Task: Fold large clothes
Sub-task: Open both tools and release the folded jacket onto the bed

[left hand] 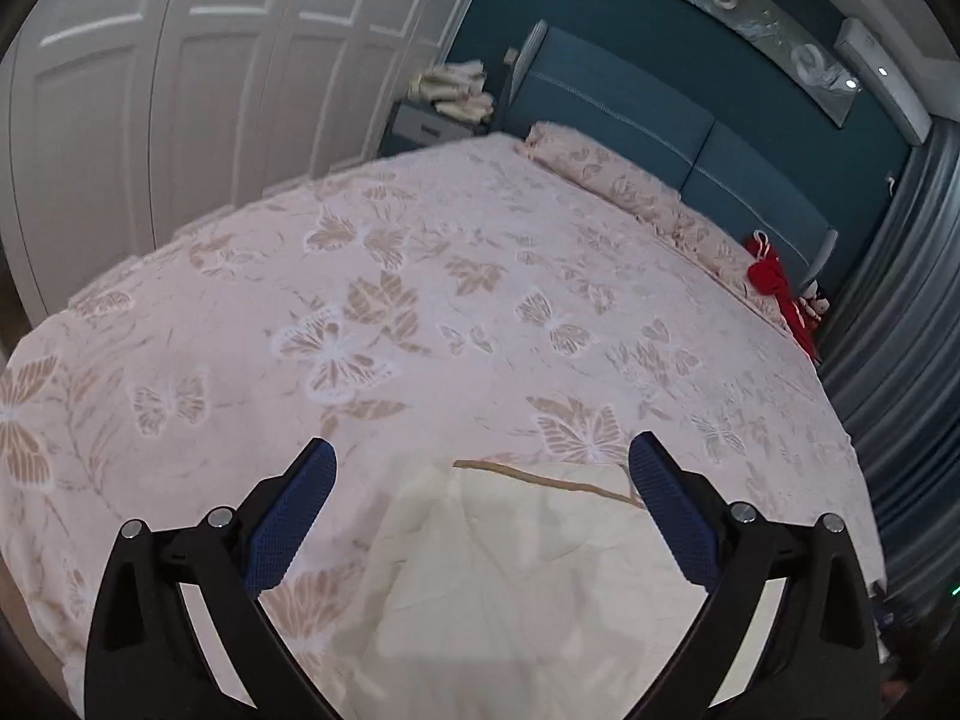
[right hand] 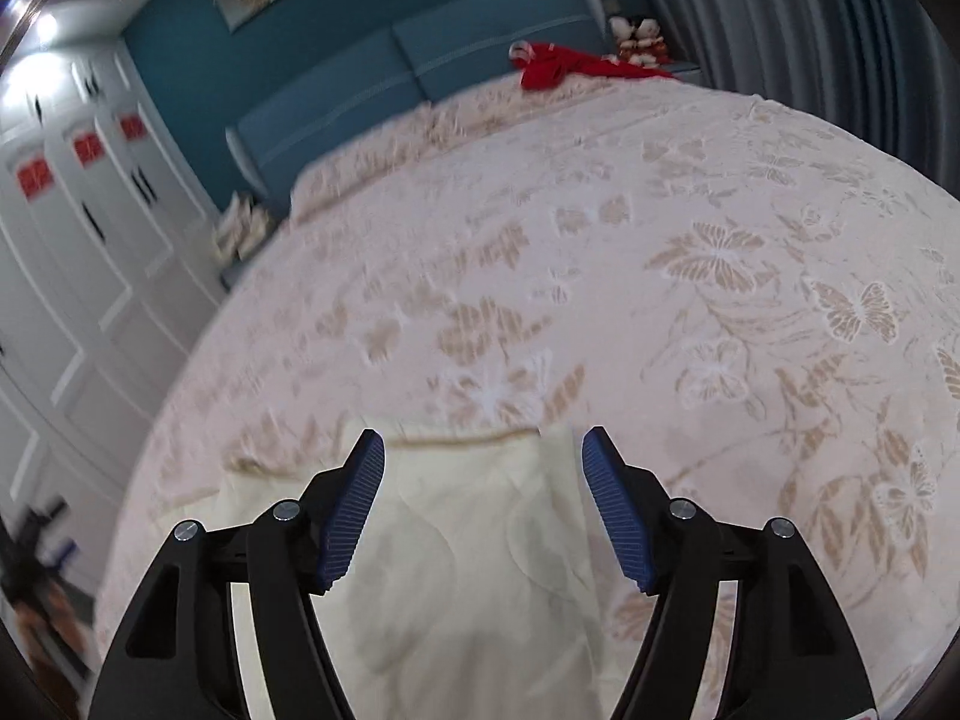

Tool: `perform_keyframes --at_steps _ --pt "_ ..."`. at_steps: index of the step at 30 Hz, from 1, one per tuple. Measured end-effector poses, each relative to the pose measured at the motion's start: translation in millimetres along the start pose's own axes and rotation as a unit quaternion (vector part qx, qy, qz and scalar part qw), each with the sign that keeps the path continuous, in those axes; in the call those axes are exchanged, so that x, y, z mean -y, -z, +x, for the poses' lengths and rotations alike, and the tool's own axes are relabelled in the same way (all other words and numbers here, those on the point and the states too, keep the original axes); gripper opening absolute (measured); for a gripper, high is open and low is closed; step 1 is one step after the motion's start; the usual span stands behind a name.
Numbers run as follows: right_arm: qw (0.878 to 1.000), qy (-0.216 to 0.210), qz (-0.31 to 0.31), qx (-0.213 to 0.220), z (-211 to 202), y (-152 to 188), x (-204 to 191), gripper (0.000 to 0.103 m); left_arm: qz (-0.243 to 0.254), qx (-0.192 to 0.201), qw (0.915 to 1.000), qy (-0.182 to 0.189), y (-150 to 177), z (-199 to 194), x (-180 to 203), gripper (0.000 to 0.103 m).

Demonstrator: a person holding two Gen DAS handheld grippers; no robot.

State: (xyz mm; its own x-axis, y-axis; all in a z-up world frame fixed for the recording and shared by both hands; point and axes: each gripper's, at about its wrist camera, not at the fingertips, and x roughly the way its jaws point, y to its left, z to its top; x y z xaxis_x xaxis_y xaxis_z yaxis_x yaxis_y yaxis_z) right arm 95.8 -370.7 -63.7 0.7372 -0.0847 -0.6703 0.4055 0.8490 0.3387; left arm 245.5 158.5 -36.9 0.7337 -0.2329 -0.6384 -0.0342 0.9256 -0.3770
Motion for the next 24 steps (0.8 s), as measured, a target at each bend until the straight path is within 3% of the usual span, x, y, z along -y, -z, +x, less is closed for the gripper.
perform_keyframes --at_steps 5,8,10,11,13,14,16,19,24 --pt "0.998 0.021 0.029 -0.06 50 10 2 0.068 0.036 -0.105 0.9938 0.002 14 68 22 0.092" --pt "0.995 0.038 0.048 -0.079 73 14 3 0.068 0.046 -0.164 0.9851 -0.026 29 109 19 0.08" --pt "0.993 0.037 0.054 -0.095 83 17 2 0.065 0.031 -0.183 0.9819 -0.039 40 124 10 0.065" --pt "0.993 0.037 0.054 -0.102 87 17 1 0.061 0.023 -0.184 0.9818 -0.04 42 126 7 0.061" --pt "0.993 0.032 0.031 -0.11 91 17 -6 0.012 0.006 -0.18 0.983 -0.037 42 125 0 0.033" --pt "0.993 0.025 0.025 -0.109 88 15 -9 0.012 0.003 -0.175 0.984 -0.033 40 122 0 0.021" --pt "0.997 0.01 0.02 -0.069 71 8 -17 0.009 0.016 -0.159 0.9866 -0.032 35 114 6 0.012" --pt "0.999 0.011 0.025 -0.03 57 0 -18 0.008 0.045 -0.145 0.9873 -0.047 32 112 15 0.01" --pt "0.995 0.041 0.039 -0.085 97 22 3 0.008 0.046 -0.16 0.9838 -0.066 48 131 7 0.011"
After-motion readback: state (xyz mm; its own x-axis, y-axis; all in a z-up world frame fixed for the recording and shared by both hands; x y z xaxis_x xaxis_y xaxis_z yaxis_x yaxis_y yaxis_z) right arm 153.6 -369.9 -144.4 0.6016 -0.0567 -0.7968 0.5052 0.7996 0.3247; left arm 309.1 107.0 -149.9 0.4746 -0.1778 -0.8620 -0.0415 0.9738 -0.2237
